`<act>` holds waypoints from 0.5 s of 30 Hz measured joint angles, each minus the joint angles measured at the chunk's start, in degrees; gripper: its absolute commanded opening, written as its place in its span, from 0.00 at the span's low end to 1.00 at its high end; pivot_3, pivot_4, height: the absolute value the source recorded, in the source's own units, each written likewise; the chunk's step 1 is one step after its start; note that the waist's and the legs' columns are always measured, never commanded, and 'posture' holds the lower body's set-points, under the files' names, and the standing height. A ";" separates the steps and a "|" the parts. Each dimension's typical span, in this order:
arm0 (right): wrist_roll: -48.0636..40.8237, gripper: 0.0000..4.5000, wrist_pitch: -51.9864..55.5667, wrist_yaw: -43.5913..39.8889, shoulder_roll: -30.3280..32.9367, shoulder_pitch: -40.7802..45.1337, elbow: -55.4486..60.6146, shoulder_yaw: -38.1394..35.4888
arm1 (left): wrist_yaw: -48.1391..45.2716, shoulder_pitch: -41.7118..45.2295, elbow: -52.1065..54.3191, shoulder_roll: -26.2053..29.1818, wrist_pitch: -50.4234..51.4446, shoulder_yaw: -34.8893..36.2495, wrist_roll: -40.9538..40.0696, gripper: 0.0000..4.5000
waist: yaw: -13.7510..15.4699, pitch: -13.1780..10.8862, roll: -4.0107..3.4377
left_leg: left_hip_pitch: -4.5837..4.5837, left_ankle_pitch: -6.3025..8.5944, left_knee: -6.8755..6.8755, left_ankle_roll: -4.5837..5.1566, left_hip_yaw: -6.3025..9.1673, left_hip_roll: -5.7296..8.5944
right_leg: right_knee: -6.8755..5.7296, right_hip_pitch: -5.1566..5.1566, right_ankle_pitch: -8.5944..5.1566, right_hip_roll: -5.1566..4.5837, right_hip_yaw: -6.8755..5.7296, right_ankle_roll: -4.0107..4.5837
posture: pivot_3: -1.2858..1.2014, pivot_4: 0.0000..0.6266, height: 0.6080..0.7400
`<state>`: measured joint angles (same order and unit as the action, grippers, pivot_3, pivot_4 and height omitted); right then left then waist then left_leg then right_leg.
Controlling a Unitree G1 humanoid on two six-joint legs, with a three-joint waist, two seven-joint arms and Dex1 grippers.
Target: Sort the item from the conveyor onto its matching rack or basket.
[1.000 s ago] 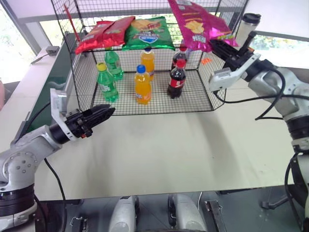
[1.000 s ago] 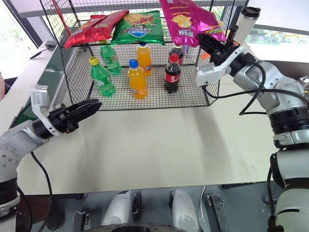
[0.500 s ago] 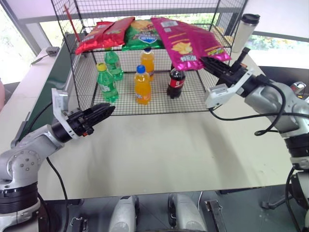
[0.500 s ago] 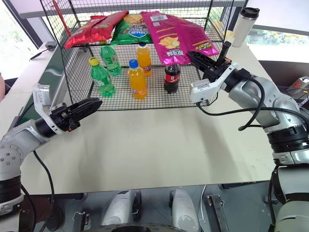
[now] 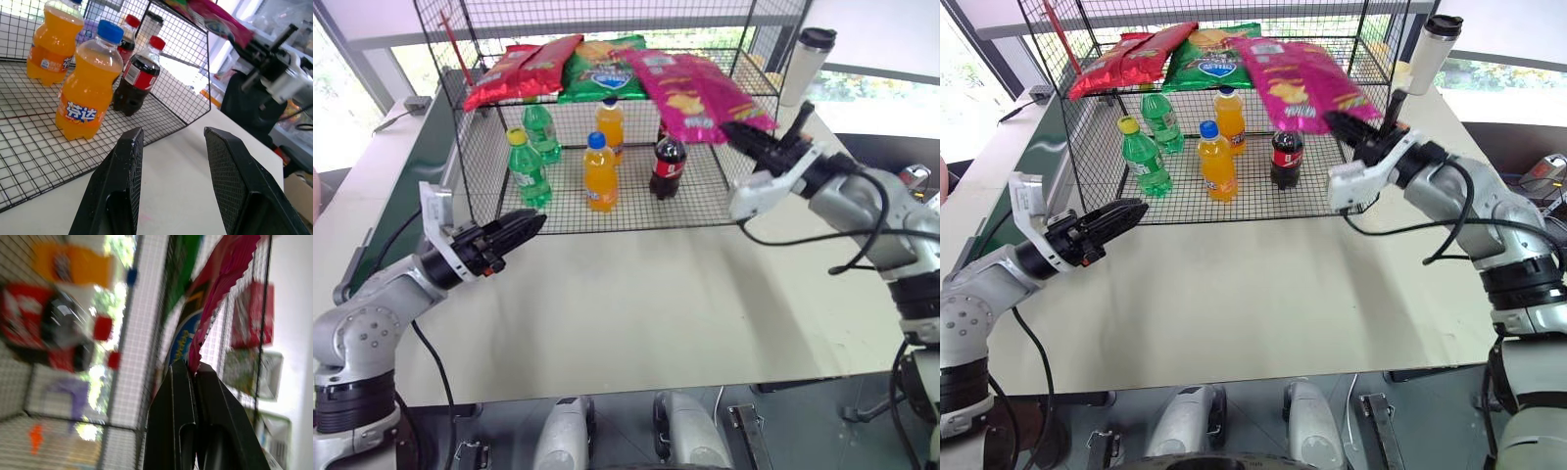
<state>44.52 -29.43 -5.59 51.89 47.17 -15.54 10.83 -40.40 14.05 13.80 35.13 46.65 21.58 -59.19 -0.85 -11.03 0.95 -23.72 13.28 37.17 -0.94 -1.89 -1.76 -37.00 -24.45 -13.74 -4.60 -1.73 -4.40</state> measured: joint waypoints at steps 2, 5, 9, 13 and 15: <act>1.78 0.00 1.33 1.31 -0.47 2.54 -2.62 0.18 | 0.00 0.13 -0.21 -0.31 0.00 -0.19 0.08 0.45 | 0.05 0.00 0.00 | -0.01 0.00 -0.02 0.00 0.00 0.00 | 0.03 0.00 0.00 0.00 0.00 0.00 | 0.52 0.24 1.00; 3.46 0.00 1.58 2.44 -0.96 5.46 -6.59 1.67 | 0.18 0.16 -0.24 -0.35 -0.07 -0.24 0.11 0.45 | 0.04 0.00 0.00 | -0.01 0.00 -0.03 0.00 0.00 0.00 | 0.04 0.00 0.00 0.00 0.00 0.00 | 0.52 0.24 1.00; 4.25 0.00 1.47 2.48 -2.18 6.86 -10.74 3.90 | 0.58 -0.08 -0.21 -0.36 -0.34 -0.14 0.11 0.45 | -0.04 0.00 0.00 | -0.01 0.00 -0.03 0.00 0.00 0.00 | 0.03 0.00 0.01 0.00 0.01 -0.01 | 0.52 0.24 1.00; 4.68 0.00 1.55 3.31 -5.14 9.73 -15.43 5.90 | 1.01 -0.34 -0.05 -0.68 -0.75 -0.13 0.03 0.45 | -0.23 0.00 0.00 | -0.01 0.00 -0.04 0.00 0.01 0.00 | 0.00 -0.01 0.04 0.00 0.00 -0.08 | 0.52 0.24 1.00; 4.68 0.00 1.59 3.86 -6.19 11.30 -17.36 6.41 | 1.18 -0.48 0.44 -1.03 -0.78 -0.23 0.03 0.45 | -0.20 0.00 0.00 | -0.01 0.00 -0.05 0.00 0.01 0.00 | 0.00 -0.01 0.05 0.00 0.00 -0.09 | 0.52 0.24 1.00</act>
<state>49.21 -27.84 -1.74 45.70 58.47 -32.90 17.24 -39.22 13.58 14.25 34.10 45.87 21.35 -59.16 -1.05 -11.04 0.96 -23.73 13.28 37.12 -0.94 -1.88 -1.76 -37.00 -24.47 -13.69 -4.59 -1.73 -4.49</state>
